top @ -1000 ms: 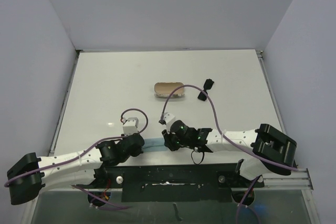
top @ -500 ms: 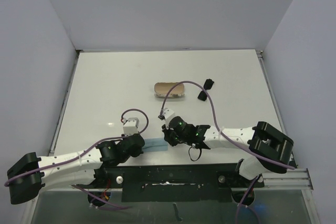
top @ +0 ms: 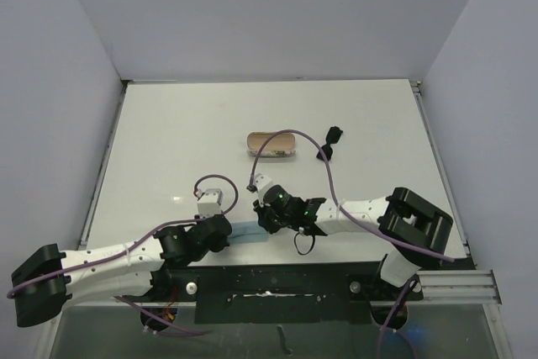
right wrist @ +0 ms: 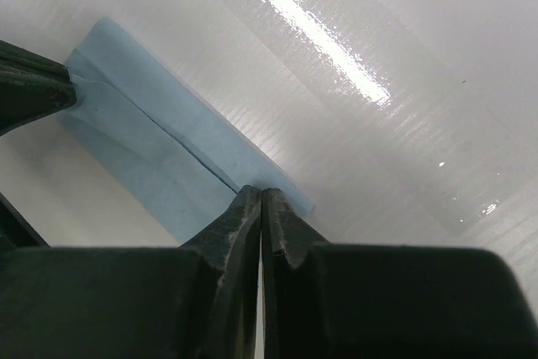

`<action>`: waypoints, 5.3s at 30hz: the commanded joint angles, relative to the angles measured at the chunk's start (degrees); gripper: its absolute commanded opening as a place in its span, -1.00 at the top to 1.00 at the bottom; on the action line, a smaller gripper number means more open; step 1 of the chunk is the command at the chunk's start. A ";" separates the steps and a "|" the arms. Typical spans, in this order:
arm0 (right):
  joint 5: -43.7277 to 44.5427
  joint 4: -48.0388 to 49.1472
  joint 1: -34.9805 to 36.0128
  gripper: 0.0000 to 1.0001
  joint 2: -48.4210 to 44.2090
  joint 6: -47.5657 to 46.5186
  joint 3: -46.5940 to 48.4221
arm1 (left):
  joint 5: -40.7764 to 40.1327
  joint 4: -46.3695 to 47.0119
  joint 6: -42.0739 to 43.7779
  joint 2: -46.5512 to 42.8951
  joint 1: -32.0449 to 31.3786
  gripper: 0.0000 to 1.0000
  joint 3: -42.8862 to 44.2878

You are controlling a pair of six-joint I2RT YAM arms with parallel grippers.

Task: Organize the sunglasses
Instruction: Fold the glasses cleaning cloth at the center of the board.

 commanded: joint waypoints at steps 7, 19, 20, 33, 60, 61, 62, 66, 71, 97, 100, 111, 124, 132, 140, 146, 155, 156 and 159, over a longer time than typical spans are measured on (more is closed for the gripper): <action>-2.24 4.03 0.44 0.99 0.13 1.00 1.91 | -1.45 2.02 0.01 -0.07 -0.42 1.00 2.38; -2.26 3.36 3.32 0.99 -0.28 2.89 1.62 | -1.50 2.09 -0.18 -0.39 -0.44 1.00 1.94; -2.12 3.29 3.54 0.99 -0.40 3.10 1.48 | -1.53 2.02 -0.17 -0.34 -0.50 1.00 1.98; -0.85 3.14 4.77 0.99 -2.10 4.59 -0.75 | -2.09 1.10 -0.60 -0.25 -0.76 0.97 2.55; 0.18 1.60 5.98 0.99 -3.96 5.58 -2.59 | -2.94 0.57 -1.53 0.75 -2.17 0.97 3.12; 0.22 1.49 5.98 0.99 -4.13 5.60 -2.69 | -3.01 0.54 -1.54 0.78 -2.26 0.97 3.16; 0.29 1.49 6.02 0.99 -4.32 5.68 -2.82 | -3.10 0.50 -1.50 0.77 -2.26 0.97 3.17; 0.65 1.25 5.98 0.99 -4.92 5.86 -3.22 | -3.68 0.25 -1.40 0.85 -2.42 0.98 3.51; 1.20 0.86 6.02 0.98 -5.96 5.79 -3.31 | -3.73 0.32 -1.40 1.16 -2.52 0.99 3.69; 1.80 1.69 6.06 0.95 -4.83 5.38 -2.97 | -6.63 -5.04 -3.88 1.60 -4.99 0.62 6.27; 1.80 1.64 6.12 0.95 -4.66 5.32 -2.88 | -6.52 -4.80 -4.11 1.90 -5.07 0.62 6.24; 2.37 2.04 6.01 0.94 -4.61 5.27 -3.30 | -7.29 -4.82 -7.06 3.16 -5.05 0.62 5.60; 5.26 1.27 1.12 0.65 -9.45 5.34 -7.42 | -6.56 -4.92 -9.14 3.84 -5.07 0.67 5.28; 5.61 0.31 -1.45 0.66 -12.98 4.23 -8.65 | -8.21 -4.41 -9.22 3.74 -4.84 0.68 5.06; 3.94 1.62 -1.67 0.66 -11.12 4.15 -8.00 | -7.57 -4.28 -9.51 7.39 -4.54 0.72 5.48; 3.24 2.42 -1.55 0.67 -9.68 4.20 -7.63 | -8.23 -4.07 -9.64 7.82 -4.39 0.87 5.20; 2.77 2.69 -1.26 0.67 -9.02 4.68 -7.63 | -8.48 -2.67 -8.54 9.24 -3.16 0.99 4.67; 2.77 2.74 -1.28 0.67 -8.96 4.72 -7.63 | -8.48 -2.36 -8.40 9.49 -3.07 0.99 4.59; 2.68 2.63 -1.14 0.67 -8.92 4.82 -7.56 | -8.43 -1.54 -7.63 9.81 -2.73 0.99 4.55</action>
